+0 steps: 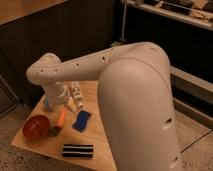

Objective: Drag the pepper across the table

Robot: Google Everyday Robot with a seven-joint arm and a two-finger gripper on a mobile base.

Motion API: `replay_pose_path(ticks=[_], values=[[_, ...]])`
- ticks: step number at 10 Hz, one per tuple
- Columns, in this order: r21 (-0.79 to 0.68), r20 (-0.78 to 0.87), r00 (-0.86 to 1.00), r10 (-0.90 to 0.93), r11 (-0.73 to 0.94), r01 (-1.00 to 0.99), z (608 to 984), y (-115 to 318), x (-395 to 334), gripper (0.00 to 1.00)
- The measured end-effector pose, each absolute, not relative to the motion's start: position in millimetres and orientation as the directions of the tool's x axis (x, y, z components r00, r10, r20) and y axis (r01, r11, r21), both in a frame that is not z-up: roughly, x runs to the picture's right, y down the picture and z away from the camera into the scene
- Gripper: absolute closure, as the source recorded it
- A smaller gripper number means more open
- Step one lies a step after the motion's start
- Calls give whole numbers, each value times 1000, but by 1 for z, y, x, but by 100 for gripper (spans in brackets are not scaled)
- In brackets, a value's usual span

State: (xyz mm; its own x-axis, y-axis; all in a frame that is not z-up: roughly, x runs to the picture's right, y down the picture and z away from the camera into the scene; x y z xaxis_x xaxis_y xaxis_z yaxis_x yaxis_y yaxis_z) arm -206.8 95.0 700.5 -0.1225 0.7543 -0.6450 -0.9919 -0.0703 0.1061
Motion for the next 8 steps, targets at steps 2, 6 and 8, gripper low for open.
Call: replay_pose_path(ticks=[2, 6, 8], values=[[101, -646, -123, 754, -76, -992, 700, 95, -208, 35], [1, -646, -154, 748, -200, -980, 713, 87, -220, 35], [-40, -656, -171, 735, -260, -965, 721, 92, -217, 35]])
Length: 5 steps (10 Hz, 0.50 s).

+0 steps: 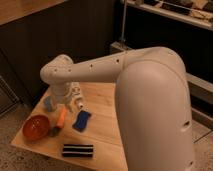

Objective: Drag the pepper across the table

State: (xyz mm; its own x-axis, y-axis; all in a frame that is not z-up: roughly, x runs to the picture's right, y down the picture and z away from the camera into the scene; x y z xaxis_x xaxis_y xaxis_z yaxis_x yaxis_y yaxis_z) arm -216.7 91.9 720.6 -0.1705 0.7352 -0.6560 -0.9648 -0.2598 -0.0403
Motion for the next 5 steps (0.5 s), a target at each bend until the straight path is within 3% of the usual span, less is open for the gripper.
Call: replay_pose_path(ticks=[5], values=[[-63, -665, -105, 739, -196, -979, 734, 124, -222, 35]])
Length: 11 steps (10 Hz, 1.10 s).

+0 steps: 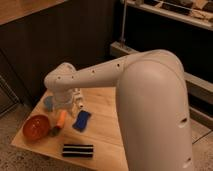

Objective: Drag the pepper across the table

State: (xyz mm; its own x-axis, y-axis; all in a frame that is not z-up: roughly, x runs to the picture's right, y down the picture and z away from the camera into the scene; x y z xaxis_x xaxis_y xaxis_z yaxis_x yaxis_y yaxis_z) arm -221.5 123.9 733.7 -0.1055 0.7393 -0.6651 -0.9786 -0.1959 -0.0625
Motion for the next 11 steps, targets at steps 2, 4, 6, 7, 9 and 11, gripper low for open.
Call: replay_pose_path(ticks=[2, 4, 6, 7, 9, 11], values=[[-76, -665, -88, 742, -184, -980, 744, 132, -233, 35], [-84, -659, -84, 748, -184, -979, 761, 135, -240, 35], [-92, -651, -76, 755, -178, -980, 776, 136, -248, 35], [-95, -649, -70, 757, -172, -981, 781, 137, -250, 35], [-108, -646, -50, 762, -156, -982, 793, 141, -259, 35], [-116, -647, -34, 761, -142, -983, 801, 147, -267, 35]])
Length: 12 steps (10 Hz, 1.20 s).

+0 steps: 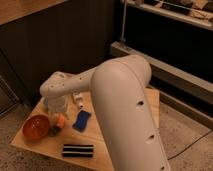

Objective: Drag the pepper across the table

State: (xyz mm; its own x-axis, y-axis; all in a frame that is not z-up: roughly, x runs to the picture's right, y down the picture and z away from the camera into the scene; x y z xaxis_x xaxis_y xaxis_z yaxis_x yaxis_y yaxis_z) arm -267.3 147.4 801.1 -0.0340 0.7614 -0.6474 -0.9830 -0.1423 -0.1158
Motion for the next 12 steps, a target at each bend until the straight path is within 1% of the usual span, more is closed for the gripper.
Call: replay_pose_path(ticks=[2, 3, 4, 5, 12], values=[[-119, -647, -26, 762, -134, -984, 807, 151, -272, 35], [-121, -648, -20, 761, -129, -984, 809, 154, -274, 37], [-120, -651, -18, 759, -126, -985, 811, 157, -275, 41], [-118, -653, -14, 757, -120, -986, 814, 161, -275, 43], [-95, -662, -14, 749, -102, -990, 825, 170, -275, 43]])
